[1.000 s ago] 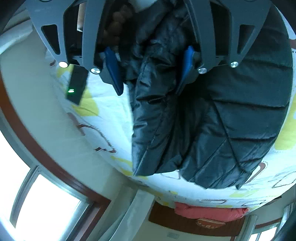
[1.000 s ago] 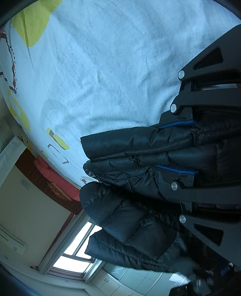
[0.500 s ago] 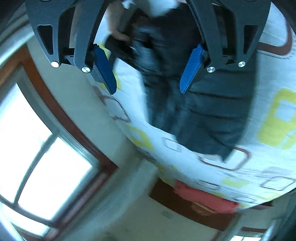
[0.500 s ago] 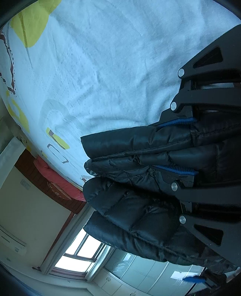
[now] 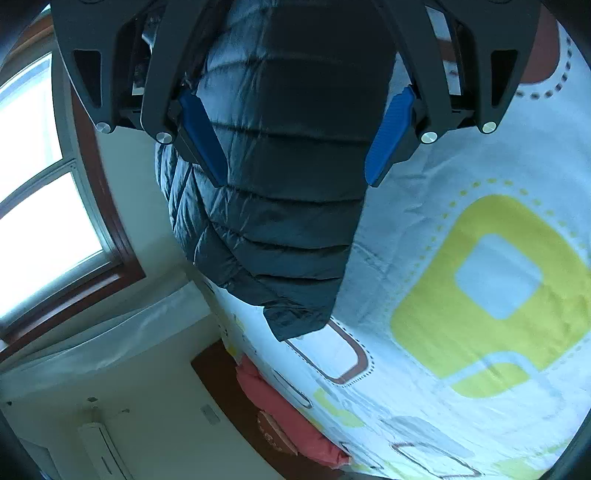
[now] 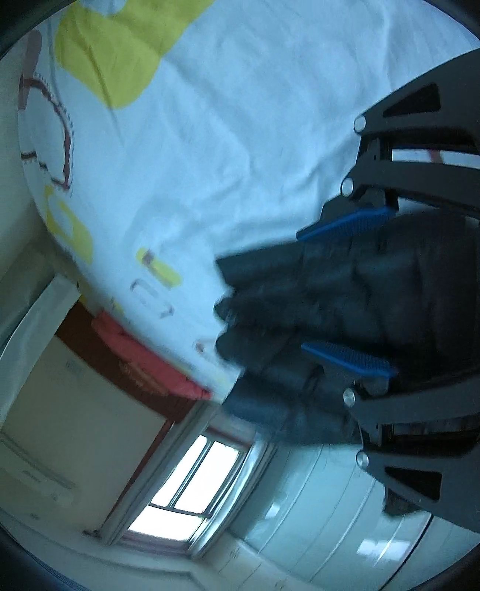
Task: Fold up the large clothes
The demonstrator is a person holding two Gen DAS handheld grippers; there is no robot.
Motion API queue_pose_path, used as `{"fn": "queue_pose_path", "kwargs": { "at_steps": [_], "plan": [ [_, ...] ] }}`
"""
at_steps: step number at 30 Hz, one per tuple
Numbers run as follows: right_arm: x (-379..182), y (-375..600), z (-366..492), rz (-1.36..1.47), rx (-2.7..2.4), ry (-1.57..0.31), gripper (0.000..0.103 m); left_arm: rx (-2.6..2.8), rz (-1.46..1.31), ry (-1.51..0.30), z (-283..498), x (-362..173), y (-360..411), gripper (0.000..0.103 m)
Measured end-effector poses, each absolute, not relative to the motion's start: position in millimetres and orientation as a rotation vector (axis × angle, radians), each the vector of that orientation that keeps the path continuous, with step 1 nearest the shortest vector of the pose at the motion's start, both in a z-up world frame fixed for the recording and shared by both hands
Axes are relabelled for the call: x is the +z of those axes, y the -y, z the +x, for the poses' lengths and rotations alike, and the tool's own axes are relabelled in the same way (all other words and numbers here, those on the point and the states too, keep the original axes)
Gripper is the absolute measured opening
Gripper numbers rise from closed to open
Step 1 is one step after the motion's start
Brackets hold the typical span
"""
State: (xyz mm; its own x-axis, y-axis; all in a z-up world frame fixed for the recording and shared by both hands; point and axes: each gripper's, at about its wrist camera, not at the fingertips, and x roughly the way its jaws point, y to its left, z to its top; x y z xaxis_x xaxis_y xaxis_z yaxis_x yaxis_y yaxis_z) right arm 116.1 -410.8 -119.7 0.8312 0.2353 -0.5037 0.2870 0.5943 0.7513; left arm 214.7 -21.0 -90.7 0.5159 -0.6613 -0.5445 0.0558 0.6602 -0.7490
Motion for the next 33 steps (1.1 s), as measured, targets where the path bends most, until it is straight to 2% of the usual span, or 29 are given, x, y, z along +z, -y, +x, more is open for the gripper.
{"fn": "queue_pose_path", "kwargs": {
  "at_steps": [3,10,11,12,13,15,19,25,33],
  "plan": [
    [-110.5,400.3,140.0,0.980,0.054,-0.607,0.067,-0.495,-0.724,-0.956,225.4,-97.5,29.9,0.076],
    [-116.0,391.0,187.9,0.999,0.115,-0.691,0.068,-0.482,-0.743,-0.981,231.6,-108.4,42.6,0.079],
    [-117.4,390.1,191.0,0.988,0.103,-0.712,0.056,-0.481,-0.739,-0.981,233.6,-107.8,45.2,0.079],
    [-119.2,390.1,195.9,0.978,0.104,-0.731,0.035,-0.481,-0.738,-0.980,234.5,-107.3,46.8,0.079],
    [-120.0,390.2,197.2,0.971,0.096,-0.739,0.027,-0.484,-0.740,-0.981,234.8,-106.7,48.3,0.079],
    [-117.4,394.3,195.0,0.942,0.083,-0.738,0.020,-0.494,-0.748,-0.982,235.1,-103.1,51.7,0.079],
    [-123.1,418.1,179.7,0.935,0.029,-0.724,0.016,-0.532,-0.723,-0.973,236.7,-97.0,65.0,0.081],
    [-153.1,441.2,174.8,0.984,0.032,-0.744,0.016,-0.501,-0.681,-1.035,246.5,-116.8,92.0,0.081],
    [-175.0,445.7,171.6,1.041,0.067,-0.730,0.014,-0.448,-0.636,-1.064,250.9,-143.9,107.7,0.088]
  ]
}}
